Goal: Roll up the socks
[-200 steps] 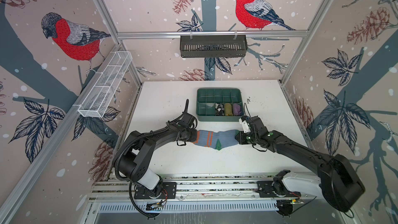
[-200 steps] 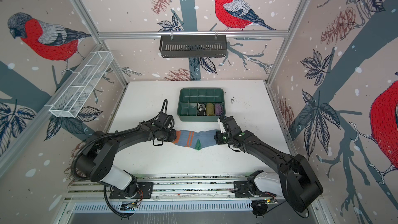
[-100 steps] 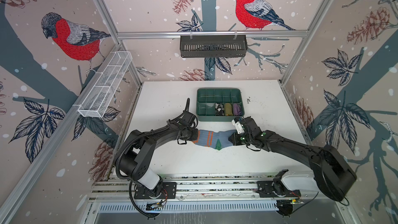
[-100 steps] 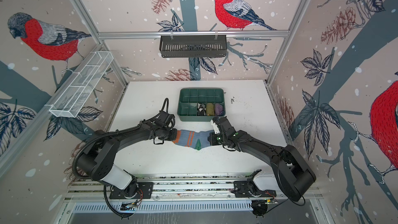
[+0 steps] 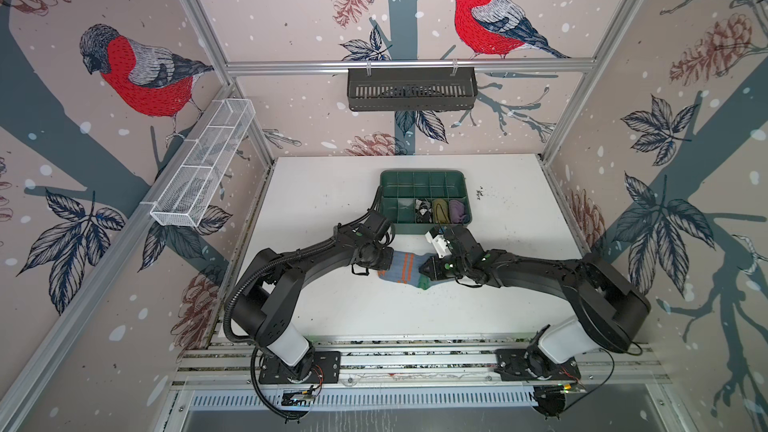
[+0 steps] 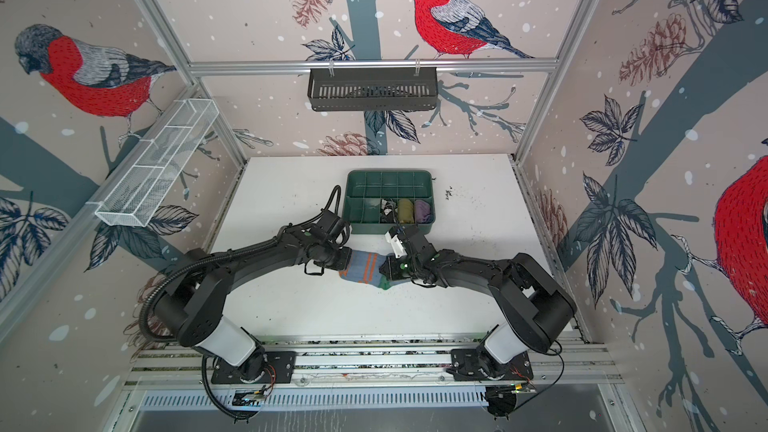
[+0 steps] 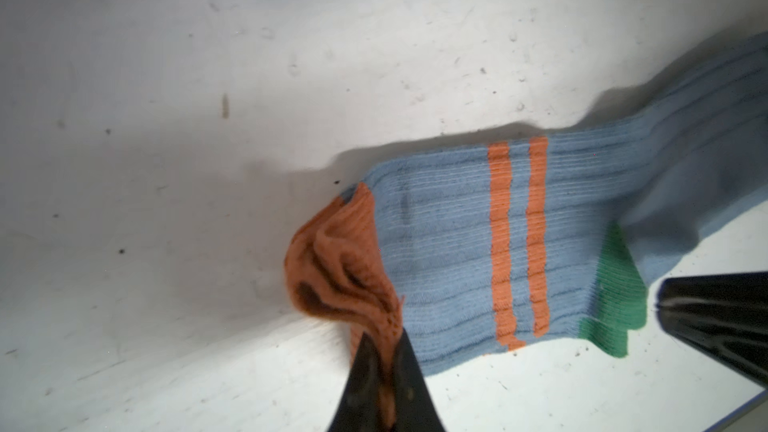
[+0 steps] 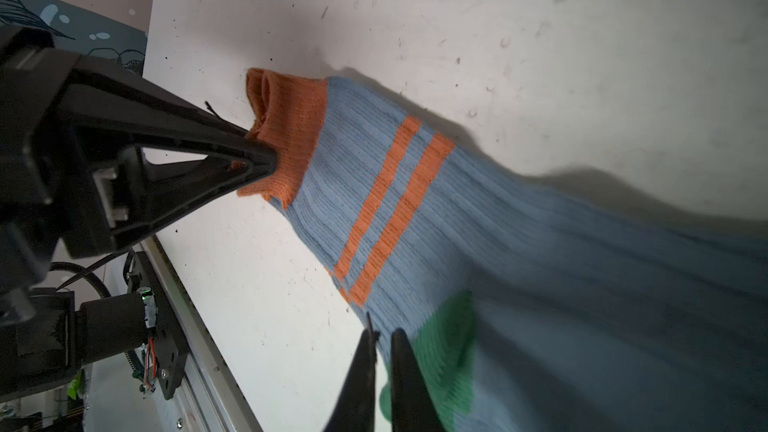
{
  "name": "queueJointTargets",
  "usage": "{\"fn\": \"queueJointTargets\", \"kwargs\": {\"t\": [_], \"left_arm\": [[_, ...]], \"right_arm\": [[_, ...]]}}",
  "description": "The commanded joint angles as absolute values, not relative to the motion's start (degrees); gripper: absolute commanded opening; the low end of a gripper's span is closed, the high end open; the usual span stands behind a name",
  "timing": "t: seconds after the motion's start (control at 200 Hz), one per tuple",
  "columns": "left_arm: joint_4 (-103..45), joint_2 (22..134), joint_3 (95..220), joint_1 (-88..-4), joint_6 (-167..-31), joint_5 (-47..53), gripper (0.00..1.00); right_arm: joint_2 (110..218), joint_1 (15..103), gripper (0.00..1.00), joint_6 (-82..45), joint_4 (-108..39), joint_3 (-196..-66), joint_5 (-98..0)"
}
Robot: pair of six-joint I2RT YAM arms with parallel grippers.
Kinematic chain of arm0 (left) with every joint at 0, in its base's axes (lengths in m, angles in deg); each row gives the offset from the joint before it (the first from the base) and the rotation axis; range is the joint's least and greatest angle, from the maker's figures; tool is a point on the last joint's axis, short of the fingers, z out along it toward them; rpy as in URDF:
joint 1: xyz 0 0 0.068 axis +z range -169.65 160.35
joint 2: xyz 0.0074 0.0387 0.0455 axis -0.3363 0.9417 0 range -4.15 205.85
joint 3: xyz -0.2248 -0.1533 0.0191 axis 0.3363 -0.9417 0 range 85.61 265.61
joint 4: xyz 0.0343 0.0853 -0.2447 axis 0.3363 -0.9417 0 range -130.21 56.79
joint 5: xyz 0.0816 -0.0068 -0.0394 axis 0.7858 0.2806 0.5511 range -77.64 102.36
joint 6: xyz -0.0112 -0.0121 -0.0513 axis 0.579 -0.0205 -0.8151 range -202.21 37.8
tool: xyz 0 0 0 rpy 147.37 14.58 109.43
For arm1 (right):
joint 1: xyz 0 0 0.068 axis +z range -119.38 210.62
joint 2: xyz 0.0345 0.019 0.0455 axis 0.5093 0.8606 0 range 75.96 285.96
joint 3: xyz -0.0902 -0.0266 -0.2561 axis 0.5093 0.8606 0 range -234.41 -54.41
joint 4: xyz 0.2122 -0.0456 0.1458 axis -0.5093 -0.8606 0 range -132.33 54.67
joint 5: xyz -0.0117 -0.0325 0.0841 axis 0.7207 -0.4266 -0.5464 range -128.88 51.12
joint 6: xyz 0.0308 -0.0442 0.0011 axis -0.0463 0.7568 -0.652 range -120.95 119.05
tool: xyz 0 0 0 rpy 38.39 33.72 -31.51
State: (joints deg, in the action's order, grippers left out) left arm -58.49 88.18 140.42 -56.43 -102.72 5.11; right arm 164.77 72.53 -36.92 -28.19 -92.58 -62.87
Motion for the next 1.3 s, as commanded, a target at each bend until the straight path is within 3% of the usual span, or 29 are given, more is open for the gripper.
{"fn": "queueJointTargets", "kwargs": {"t": [0.0, 0.375, 0.795, 1.296], "left_arm": [[-61.8, 89.1, 142.5, -58.0, -101.6, 6.6, 0.09], [-65.8, 89.9, 149.3, -61.6, -101.2, 6.7, 0.08], [-67.0, 90.9, 149.7, -61.6, -101.2, 8.7, 0.08], [-68.1, 93.1, 153.0, -63.5, -100.7, 5.2, 0.08]], "right_arm": [[166.2, 72.6, 0.11, -38.0, -25.0, -92.3, -63.8], [170.6, 70.7, 0.07, -39.5, -21.8, -90.3, -64.0], [162.0, 69.1, 0.1, -37.3, -26.7, -88.5, -63.4], [169.0, 67.9, 0.09, -38.5, -21.5, -87.0, -64.9]]}}
